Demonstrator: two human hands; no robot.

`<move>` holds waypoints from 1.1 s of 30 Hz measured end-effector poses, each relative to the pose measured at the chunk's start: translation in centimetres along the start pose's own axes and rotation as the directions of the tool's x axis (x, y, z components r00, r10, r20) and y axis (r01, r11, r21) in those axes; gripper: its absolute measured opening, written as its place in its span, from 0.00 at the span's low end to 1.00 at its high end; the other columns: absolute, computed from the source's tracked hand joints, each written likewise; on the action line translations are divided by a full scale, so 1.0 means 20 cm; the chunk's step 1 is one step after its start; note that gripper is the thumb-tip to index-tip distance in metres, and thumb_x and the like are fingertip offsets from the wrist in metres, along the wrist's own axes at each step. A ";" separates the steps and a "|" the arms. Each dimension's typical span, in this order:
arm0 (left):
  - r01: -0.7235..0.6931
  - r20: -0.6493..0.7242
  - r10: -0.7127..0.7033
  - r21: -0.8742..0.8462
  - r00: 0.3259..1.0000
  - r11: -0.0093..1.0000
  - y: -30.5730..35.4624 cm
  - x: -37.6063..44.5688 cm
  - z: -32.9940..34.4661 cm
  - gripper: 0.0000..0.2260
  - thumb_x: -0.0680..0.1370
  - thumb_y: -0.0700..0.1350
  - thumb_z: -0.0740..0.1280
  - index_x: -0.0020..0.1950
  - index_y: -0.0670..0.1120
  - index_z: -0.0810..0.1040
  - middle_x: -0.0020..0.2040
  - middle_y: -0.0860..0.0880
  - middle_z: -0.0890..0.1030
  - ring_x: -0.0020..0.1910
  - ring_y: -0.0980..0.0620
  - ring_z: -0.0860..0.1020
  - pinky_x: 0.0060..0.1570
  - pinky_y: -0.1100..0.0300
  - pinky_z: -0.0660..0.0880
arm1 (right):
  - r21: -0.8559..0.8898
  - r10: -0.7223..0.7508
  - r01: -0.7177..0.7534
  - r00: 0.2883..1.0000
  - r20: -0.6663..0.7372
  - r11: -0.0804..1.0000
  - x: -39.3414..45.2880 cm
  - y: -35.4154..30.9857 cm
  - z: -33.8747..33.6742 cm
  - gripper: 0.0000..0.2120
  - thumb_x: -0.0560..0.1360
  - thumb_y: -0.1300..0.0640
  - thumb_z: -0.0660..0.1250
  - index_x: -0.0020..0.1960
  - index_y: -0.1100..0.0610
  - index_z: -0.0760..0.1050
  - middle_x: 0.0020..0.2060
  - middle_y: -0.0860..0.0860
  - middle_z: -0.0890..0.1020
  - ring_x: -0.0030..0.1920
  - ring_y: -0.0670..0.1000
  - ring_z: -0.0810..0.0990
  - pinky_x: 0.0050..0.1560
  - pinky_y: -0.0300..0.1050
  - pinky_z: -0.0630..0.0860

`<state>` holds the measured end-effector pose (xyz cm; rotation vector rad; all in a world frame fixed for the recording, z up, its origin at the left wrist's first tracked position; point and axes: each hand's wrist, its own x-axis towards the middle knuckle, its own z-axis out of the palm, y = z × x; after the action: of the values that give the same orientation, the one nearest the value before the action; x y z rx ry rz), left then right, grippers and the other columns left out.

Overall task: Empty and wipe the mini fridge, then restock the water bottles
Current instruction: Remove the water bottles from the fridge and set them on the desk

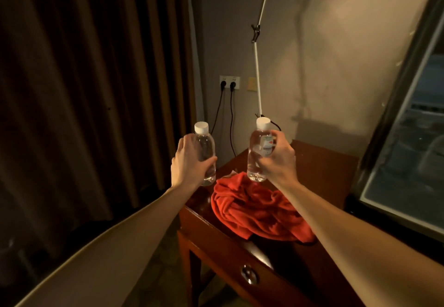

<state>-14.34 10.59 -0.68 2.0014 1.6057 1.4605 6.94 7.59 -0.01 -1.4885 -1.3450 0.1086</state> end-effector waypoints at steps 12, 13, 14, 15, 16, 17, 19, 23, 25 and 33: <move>-0.006 0.145 0.017 -0.078 0.989 0.997 -0.09 0.30 0.56 0.33 0.67 0.52 0.79 0.67 0.48 0.69 0.63 0.49 0.74 0.61 0.45 0.75 0.61 0.41 0.73 | -0.053 0.043 -0.042 0.999 0.017 0.998 0.31 0.34 0.26 0.27 0.68 0.54 0.76 0.64 0.54 0.70 0.54 0.51 0.80 0.55 0.50 0.77 0.50 0.40 0.69; -0.016 0.154 0.029 -0.081 0.988 0.997 -0.10 0.31 0.59 0.34 0.67 0.52 0.79 0.68 0.49 0.69 0.64 0.50 0.74 0.62 0.46 0.75 0.61 0.42 0.73 | -0.051 0.045 -0.044 0.999 0.014 0.998 0.34 0.36 0.28 0.28 0.68 0.53 0.76 0.64 0.53 0.70 0.54 0.50 0.80 0.55 0.50 0.78 0.51 0.41 0.71; -0.027 0.157 0.040 -0.086 0.987 0.996 -0.10 0.31 0.62 0.34 0.67 0.52 0.79 0.68 0.49 0.69 0.64 0.50 0.74 0.62 0.46 0.75 0.61 0.42 0.73 | -0.053 0.047 -0.046 0.999 0.011 0.998 0.36 0.39 0.29 0.28 0.67 0.51 0.76 0.64 0.52 0.70 0.54 0.50 0.81 0.55 0.51 0.78 0.52 0.43 0.73; -0.036 0.158 0.050 -0.091 0.986 0.995 -0.10 0.32 0.64 0.34 0.67 0.52 0.79 0.69 0.48 0.69 0.64 0.49 0.74 0.63 0.46 0.75 0.61 0.43 0.73 | -0.059 0.052 -0.051 0.999 0.008 0.997 0.37 0.41 0.30 0.29 0.67 0.50 0.76 0.64 0.52 0.70 0.54 0.50 0.81 0.56 0.51 0.79 0.53 0.45 0.75; -0.041 0.158 0.056 -0.096 0.986 0.995 -0.10 0.33 0.66 0.35 0.67 0.52 0.79 0.70 0.48 0.69 0.65 0.49 0.74 0.63 0.47 0.74 0.62 0.44 0.73 | -0.066 0.059 -0.059 0.998 0.008 0.996 0.39 0.43 0.31 0.30 0.66 0.49 0.76 0.65 0.52 0.70 0.55 0.50 0.81 0.56 0.52 0.79 0.55 0.47 0.76; -0.044 0.158 0.059 -0.100 0.986 0.994 -0.11 0.33 0.67 0.35 0.68 0.53 0.79 0.70 0.47 0.68 0.65 0.49 0.74 0.63 0.47 0.74 0.62 0.45 0.73 | -0.071 0.065 -0.065 0.998 0.009 0.995 0.39 0.45 0.32 0.31 0.66 0.48 0.76 0.65 0.53 0.70 0.55 0.51 0.81 0.56 0.52 0.79 0.55 0.48 0.76; -0.049 0.165 0.065 -0.103 0.984 0.993 -0.11 0.33 0.69 0.36 0.68 0.53 0.78 0.71 0.47 0.67 0.66 0.49 0.73 0.64 0.48 0.73 0.63 0.47 0.72 | -0.076 0.075 -0.074 0.997 0.001 0.994 0.41 0.48 0.33 0.32 0.66 0.47 0.76 0.66 0.54 0.70 0.56 0.52 0.80 0.57 0.53 0.78 0.56 0.48 0.75; -0.048 0.189 0.070 -0.117 0.979 0.992 -0.12 0.33 0.71 0.38 0.68 0.53 0.78 0.73 0.48 0.65 0.67 0.49 0.72 0.66 0.49 0.72 0.65 0.47 0.71 | -0.067 0.077 -0.074 0.996 0.048 0.995 0.43 0.48 0.36 0.34 0.67 0.45 0.76 0.67 0.55 0.69 0.59 0.53 0.79 0.59 0.53 0.77 0.57 0.47 0.74; -0.025 0.225 0.052 -0.118 0.973 0.993 -0.13 0.34 0.71 0.39 0.67 0.52 0.79 0.74 0.48 0.64 0.68 0.49 0.72 0.67 0.49 0.72 0.65 0.47 0.72 | -0.061 0.101 -0.097 0.992 0.072 0.993 0.44 0.48 0.36 0.35 0.66 0.44 0.76 0.67 0.54 0.68 0.59 0.53 0.79 0.59 0.53 0.77 0.58 0.50 0.75; 0.030 0.244 -0.046 0.069 0.969 0.997 -0.17 0.19 0.61 0.28 0.70 0.57 0.76 0.63 0.46 0.70 0.60 0.48 0.74 0.56 0.46 0.77 0.53 0.45 0.77 | -0.215 0.181 -0.143 0.969 0.166 0.966 0.30 0.53 0.18 0.31 0.68 0.49 0.78 0.67 0.55 0.70 0.58 0.54 0.80 0.58 0.54 0.78 0.56 0.47 0.76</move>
<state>-7.43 19.91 -6.86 2.0783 1.5936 1.1084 13.76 16.71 -5.90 -1.7969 -1.4118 0.2263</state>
